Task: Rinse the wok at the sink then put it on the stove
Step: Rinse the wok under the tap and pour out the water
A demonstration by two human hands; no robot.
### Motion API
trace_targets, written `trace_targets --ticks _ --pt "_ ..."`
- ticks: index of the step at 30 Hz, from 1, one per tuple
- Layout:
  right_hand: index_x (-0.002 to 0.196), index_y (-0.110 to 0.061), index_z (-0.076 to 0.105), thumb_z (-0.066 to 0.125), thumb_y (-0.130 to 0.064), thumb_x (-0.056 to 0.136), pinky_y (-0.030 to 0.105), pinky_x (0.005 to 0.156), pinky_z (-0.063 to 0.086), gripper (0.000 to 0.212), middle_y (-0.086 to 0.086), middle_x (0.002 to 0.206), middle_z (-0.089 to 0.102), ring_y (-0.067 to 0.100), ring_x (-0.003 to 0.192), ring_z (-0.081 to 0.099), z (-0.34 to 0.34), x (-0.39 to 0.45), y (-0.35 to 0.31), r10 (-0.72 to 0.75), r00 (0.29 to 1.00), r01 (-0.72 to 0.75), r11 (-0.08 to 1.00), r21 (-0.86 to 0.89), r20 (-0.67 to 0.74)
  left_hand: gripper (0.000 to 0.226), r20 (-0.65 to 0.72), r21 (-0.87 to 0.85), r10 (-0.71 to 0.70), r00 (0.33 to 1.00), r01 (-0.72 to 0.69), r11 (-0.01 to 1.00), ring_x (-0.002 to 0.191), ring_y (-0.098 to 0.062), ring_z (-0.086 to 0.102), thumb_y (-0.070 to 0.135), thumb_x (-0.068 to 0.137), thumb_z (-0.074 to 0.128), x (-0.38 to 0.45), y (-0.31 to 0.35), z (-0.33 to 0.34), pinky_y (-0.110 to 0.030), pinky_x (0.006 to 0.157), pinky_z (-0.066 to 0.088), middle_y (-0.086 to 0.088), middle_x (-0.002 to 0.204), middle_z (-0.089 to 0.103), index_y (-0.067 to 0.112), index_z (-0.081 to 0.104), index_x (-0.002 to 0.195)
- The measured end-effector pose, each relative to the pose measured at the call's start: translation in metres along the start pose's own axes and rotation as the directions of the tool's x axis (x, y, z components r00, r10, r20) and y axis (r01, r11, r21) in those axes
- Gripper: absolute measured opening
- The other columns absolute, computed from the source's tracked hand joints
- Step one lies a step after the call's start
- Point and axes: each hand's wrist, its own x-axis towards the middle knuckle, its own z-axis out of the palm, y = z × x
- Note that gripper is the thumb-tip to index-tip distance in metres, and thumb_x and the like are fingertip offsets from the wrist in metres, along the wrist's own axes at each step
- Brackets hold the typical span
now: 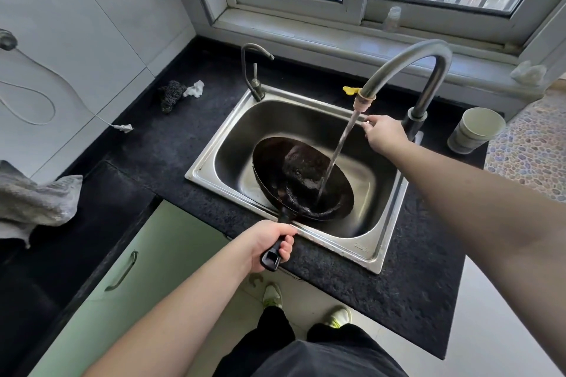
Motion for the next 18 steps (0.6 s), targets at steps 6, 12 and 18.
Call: trace_targets --ticks 6,12,18 --pt "0.129 -0.018 0.060 0.045 -0.034 0.099 0.036 0.094 0.045 0.038 0.011 0.120 0.066 0.032 0.113 0.058 -0.003 -0.002 -0.002 -0.015 1.000 0.015 1.000 -0.015 -0.012 0.027 0.052 0.147 0.122 0.991 -0.128 0.981 0.035 -0.008 0.035 0.002 0.098 0.045 0.009 -0.017 -0.011 -0.016 0.034 0.029 -0.003 0.057 0.041 0.010 0.037 0.074" --pt "0.127 -0.018 0.061 0.044 -0.034 0.099 0.037 0.094 0.048 0.037 0.010 0.116 0.068 0.031 0.111 0.059 -0.004 -0.004 -0.001 -0.042 0.999 0.042 0.999 -0.019 0.000 0.025 0.141 0.197 0.168 0.976 -0.194 0.961 0.035 -0.009 0.036 0.002 0.100 0.044 0.008 -0.027 -0.016 -0.016 0.037 0.030 -0.002 0.054 0.044 0.009 0.037 0.077" --pt "0.121 -0.018 0.064 0.045 -0.035 0.099 0.036 0.090 0.047 0.034 0.011 0.112 0.069 0.031 0.107 0.060 -0.006 -0.004 -0.002 -0.056 0.998 0.056 0.998 -0.030 0.006 0.032 0.243 0.233 0.108 0.964 -0.166 0.958 0.034 -0.007 0.035 0.001 0.100 0.040 0.006 -0.021 -0.025 -0.015 0.036 0.030 0.000 0.053 0.040 0.011 0.036 0.070"
